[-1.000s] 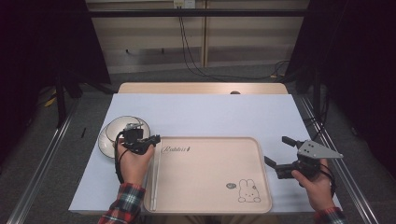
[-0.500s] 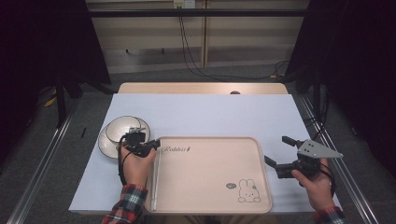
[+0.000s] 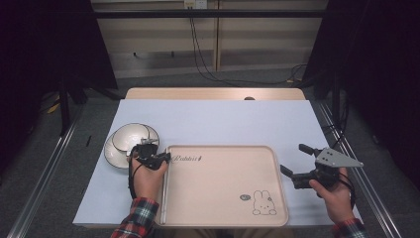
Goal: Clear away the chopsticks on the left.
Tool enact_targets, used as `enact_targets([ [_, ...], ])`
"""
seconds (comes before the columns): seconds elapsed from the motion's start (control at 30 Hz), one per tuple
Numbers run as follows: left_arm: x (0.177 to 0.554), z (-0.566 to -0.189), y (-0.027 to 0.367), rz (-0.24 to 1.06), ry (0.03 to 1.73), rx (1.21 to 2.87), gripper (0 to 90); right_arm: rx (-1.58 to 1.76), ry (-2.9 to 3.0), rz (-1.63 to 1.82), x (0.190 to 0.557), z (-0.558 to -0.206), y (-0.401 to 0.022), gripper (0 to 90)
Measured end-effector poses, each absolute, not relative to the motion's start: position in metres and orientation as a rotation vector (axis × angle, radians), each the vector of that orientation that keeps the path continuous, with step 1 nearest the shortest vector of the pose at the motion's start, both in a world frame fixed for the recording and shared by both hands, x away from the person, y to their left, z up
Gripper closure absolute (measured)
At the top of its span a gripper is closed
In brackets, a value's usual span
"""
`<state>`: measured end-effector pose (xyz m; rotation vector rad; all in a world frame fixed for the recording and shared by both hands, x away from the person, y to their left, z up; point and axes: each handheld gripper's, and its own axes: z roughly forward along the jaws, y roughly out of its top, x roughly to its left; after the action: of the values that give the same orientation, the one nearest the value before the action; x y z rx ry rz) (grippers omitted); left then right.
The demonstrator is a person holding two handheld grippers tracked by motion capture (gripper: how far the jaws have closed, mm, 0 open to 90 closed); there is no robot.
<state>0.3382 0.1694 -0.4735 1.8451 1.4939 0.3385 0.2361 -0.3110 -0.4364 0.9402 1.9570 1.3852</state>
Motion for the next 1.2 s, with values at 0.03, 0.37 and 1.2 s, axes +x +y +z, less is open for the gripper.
enact_targets([
  [0.03,0.338,-0.473,0.169,0.337,1.490,1.852,79.6,0.940,1.959,1.386,0.236,-0.436,-0.311,1.5],
  [0.37,0.337,-0.475,0.167,0.334,1.498,1.860,78.4,0.938,1.954,1.387,0.235,-0.436,-0.311,1.5],
  [1.2,0.338,-0.429,0.171,0.377,1.311,1.792,27.5,0.951,1.948,1.390,0.236,-0.436,-0.312,1.4],
])
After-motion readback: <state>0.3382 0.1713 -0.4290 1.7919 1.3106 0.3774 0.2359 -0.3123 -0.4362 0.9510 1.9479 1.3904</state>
